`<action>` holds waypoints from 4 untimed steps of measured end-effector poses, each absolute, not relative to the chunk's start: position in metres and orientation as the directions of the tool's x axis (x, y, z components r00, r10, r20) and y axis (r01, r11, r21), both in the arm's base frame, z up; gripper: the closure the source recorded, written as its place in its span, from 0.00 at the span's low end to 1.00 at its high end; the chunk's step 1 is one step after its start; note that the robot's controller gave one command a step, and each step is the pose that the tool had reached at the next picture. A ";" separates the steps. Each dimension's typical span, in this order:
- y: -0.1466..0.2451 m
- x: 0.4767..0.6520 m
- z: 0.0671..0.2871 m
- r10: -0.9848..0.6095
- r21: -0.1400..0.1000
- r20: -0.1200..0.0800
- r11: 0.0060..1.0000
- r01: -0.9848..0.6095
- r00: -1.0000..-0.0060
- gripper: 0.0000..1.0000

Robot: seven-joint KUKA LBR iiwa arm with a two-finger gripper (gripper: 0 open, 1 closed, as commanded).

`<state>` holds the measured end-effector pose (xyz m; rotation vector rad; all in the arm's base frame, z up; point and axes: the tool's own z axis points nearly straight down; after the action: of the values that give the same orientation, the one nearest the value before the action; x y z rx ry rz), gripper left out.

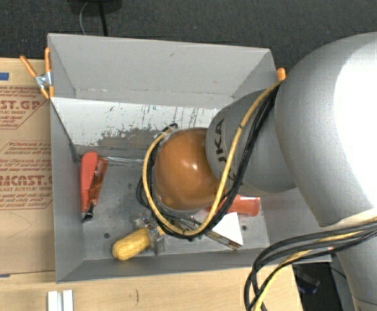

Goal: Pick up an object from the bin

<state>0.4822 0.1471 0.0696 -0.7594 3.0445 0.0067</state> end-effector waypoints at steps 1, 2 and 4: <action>0.147 0.482 0.070 -0.470 0.003 -0.005 0.883 -0.470 -0.883 1.00; 0.147 0.482 0.071 -0.470 0.004 -0.002 0.883 -0.470 -0.883 1.00; 0.147 0.481 0.086 -0.470 0.004 0.000 0.883 -0.470 -0.883 1.00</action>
Offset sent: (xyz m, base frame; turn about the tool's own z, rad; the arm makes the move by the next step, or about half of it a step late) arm 0.0000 0.0000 0.0277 0.0000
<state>0.4809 0.1471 0.0855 -0.7610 3.0491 0.0063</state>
